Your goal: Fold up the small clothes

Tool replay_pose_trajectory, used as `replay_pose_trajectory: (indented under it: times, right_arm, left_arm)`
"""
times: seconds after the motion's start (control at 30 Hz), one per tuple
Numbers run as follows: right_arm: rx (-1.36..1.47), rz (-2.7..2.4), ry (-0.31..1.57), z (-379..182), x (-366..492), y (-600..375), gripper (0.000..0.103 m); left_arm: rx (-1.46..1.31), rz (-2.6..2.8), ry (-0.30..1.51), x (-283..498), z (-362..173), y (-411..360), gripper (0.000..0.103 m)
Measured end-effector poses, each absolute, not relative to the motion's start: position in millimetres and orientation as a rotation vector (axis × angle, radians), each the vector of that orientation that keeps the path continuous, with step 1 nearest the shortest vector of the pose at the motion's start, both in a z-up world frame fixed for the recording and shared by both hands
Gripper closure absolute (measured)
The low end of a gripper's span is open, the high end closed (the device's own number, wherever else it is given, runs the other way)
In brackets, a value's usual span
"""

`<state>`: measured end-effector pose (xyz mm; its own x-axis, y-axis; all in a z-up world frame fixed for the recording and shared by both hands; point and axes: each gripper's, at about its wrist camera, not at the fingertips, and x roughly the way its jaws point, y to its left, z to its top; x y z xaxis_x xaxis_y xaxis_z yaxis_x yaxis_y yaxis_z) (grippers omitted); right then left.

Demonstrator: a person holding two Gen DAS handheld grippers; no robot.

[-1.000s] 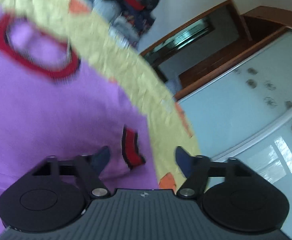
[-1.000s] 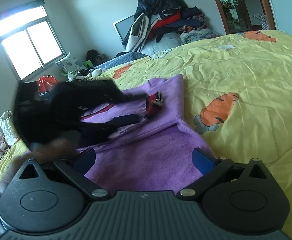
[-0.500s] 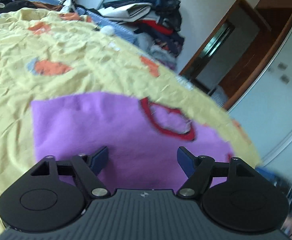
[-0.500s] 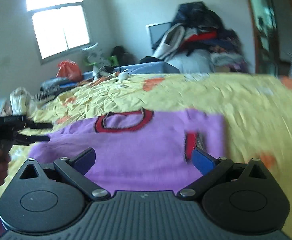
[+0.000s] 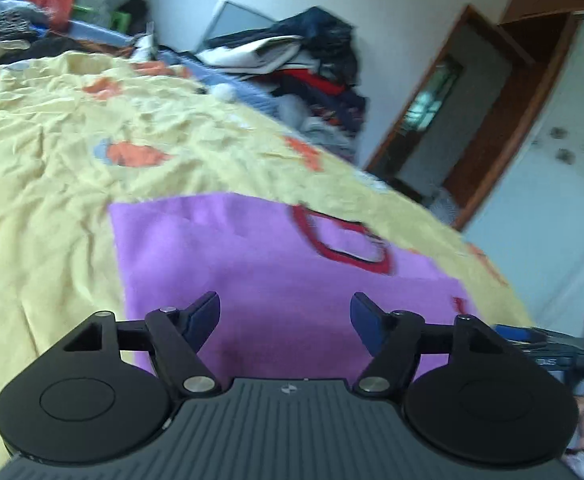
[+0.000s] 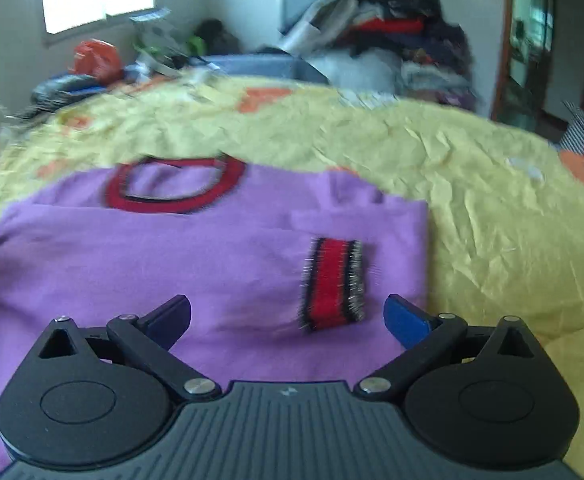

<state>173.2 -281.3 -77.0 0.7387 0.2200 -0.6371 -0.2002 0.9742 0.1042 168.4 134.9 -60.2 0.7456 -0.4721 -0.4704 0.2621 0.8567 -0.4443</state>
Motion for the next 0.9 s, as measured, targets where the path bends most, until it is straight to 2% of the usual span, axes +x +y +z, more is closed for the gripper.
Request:
replay_pose_trajectory:
  times: [0.2, 0.3, 0.77, 0.9]
  right_arm:
    - [-0.053, 0.337, 0.821, -94.5, 119.1, -257.6, 0.0]
    - [-0.132, 0.344, 0.791, -97.2, 75.8, -254.8, 0.0]
    - [-0.136, 0.35, 0.786, -95.5, -57.7, -298.9, 0.0]
    - [-0.185, 0.364, 0.775, -87.6, -91.3, -307.6, 0.0]
  left_arm:
    - [-0.3, -0.449, 0.742, 105.4, -80.9, 119.6, 0.032]
    - [-0.261, -0.453, 0.729, 69.5, -87.2, 120.6, 0.03]
    - [-0.214, -0.42, 0.752, -38.1, -86.4, 135.1, 0.029]
    - [-0.304, -0.428, 0.777, -56.7, -85.8, 149.9, 0.022]
